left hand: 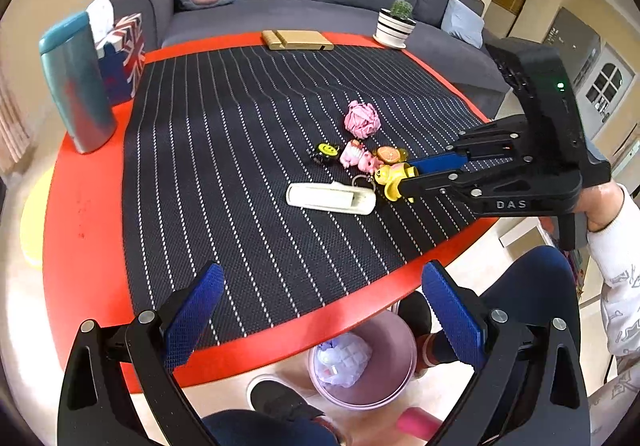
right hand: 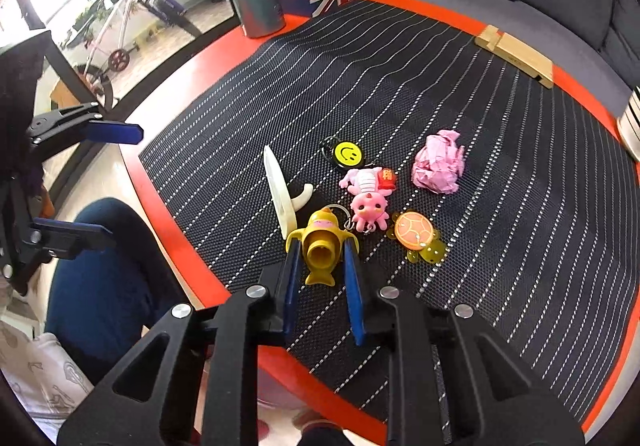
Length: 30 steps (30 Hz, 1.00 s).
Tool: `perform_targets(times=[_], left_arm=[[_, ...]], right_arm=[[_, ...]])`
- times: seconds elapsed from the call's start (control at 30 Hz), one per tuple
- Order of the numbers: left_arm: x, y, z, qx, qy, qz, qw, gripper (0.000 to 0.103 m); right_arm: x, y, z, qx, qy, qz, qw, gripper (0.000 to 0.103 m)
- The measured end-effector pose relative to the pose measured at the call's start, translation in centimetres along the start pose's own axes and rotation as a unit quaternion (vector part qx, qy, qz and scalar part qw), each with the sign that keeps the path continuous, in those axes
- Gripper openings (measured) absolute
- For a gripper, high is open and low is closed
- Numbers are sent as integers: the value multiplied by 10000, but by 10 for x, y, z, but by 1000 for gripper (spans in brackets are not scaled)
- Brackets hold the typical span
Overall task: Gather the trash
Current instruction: 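Close the right gripper on the yellow duck toy, then lift the duck toy with the right gripper while the left gripper moves to the white plastic comb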
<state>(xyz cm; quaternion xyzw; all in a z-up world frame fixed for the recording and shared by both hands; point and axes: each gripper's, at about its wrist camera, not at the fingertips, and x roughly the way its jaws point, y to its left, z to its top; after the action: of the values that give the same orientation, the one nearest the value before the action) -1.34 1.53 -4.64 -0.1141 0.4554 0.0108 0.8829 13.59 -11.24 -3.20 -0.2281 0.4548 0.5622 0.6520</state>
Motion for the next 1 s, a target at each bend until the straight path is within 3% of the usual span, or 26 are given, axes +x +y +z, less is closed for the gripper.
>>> perform_targets(times=[0.5, 1.0], left_arm=[[26, -16, 35, 357, 201, -64, 9991, 95], [83, -15, 53, 520, 800, 46, 9954, 95]], right_arm=[[-33, -11, -20, 512, -275, 25, 9983, 20], [-51, -24, -39, 706, -431, 5, 9966, 20]])
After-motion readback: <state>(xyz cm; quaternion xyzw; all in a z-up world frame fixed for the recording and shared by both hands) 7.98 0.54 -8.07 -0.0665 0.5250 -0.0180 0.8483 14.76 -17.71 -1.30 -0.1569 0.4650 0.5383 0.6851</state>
